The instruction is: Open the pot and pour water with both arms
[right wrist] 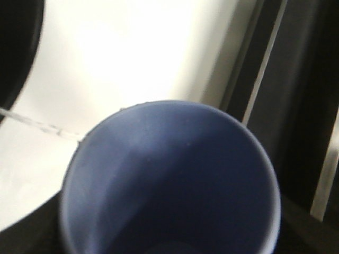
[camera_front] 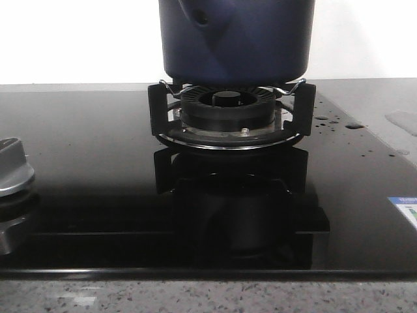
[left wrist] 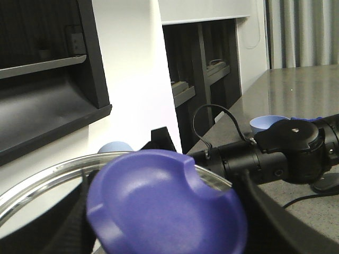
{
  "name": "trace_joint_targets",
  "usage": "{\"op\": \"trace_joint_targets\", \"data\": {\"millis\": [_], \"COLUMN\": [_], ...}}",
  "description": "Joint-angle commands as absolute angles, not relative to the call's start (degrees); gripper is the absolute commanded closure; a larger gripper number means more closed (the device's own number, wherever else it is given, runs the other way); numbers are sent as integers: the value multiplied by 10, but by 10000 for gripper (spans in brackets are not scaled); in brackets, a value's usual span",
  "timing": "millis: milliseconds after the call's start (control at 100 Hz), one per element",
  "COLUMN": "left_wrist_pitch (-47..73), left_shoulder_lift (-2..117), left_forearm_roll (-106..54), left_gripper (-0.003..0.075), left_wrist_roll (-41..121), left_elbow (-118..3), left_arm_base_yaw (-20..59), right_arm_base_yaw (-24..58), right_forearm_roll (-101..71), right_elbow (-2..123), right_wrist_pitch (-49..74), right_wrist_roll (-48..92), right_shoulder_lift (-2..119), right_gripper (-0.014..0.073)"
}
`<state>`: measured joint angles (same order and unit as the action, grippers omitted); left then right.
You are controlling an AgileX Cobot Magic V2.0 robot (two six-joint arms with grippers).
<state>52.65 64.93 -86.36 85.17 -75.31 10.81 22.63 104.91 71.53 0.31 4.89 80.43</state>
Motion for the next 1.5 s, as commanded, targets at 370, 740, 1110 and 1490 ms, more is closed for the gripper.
{"op": "trace_joint_targets", "data": {"millis": [370,740,1110,1490], "left_wrist_pitch": [517,511,514,542], "left_shoulder_lift": [633,634,643,660], "left_forearm_roll": [-911,-903,-904,-917], "left_gripper": [426,426,426,426], "left_wrist_roll": [846,846,846,846], "left_elbow": [-771,-752,-741,-741], "left_arm_base_yaw": [108,110,110,110], "right_arm_base_yaw": [229,178,-84,-136], "right_forearm_roll": [950,668,655,568], "right_elbow": [738,689,379,275], "right_wrist_pitch": [73,132,-89,-218], "right_wrist_roll": [-164,-295,-478,-482], "right_shoulder_lift": [780,673,536,581], "right_gripper": [396,396,396,396]}}
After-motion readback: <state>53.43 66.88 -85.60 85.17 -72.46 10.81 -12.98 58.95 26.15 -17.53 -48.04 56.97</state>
